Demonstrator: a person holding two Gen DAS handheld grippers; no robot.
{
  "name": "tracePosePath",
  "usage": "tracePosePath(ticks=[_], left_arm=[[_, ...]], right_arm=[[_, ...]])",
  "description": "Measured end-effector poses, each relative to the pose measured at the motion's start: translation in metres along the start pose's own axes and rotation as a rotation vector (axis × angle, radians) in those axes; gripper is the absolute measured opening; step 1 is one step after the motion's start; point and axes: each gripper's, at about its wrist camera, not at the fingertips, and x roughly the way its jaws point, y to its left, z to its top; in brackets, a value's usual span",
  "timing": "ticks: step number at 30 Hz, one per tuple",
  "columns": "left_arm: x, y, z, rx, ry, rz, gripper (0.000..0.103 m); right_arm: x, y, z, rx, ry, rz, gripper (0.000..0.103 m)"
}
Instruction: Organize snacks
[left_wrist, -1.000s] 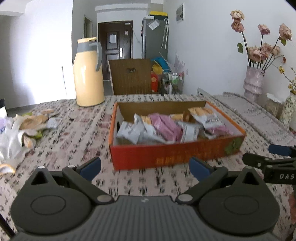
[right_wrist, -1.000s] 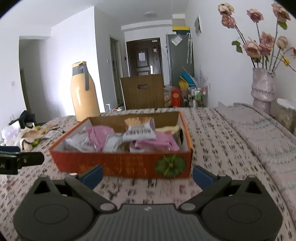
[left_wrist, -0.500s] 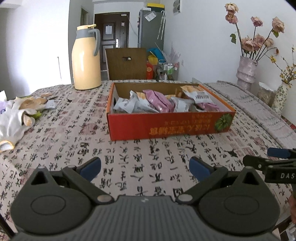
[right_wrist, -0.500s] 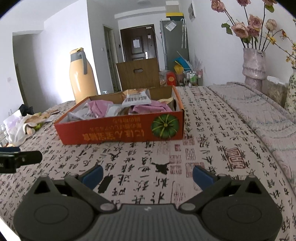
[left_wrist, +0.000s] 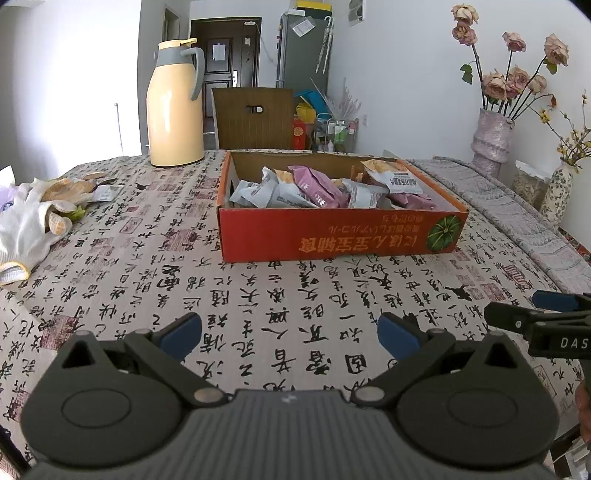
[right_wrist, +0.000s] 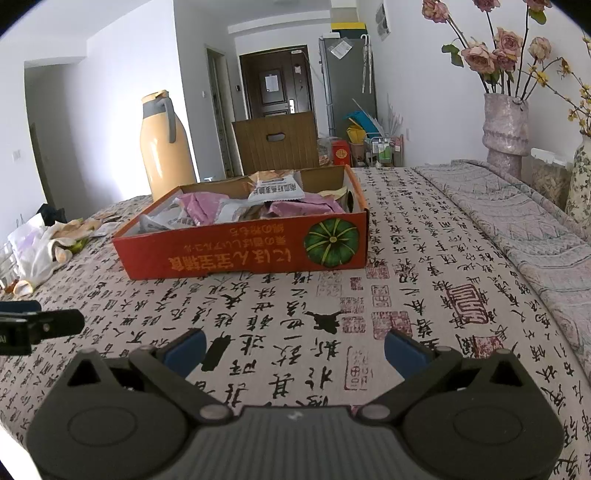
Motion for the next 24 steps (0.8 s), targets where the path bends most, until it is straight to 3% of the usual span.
tracePosePath(ticks=[24], left_arm=[[-0.0001, -0.0009, -0.0011, 0.0, 0.003, -0.005, 0.103]], right_arm=[[0.0001, 0.0021, -0.0012, -0.001, 0.005, 0.0, 0.103]])
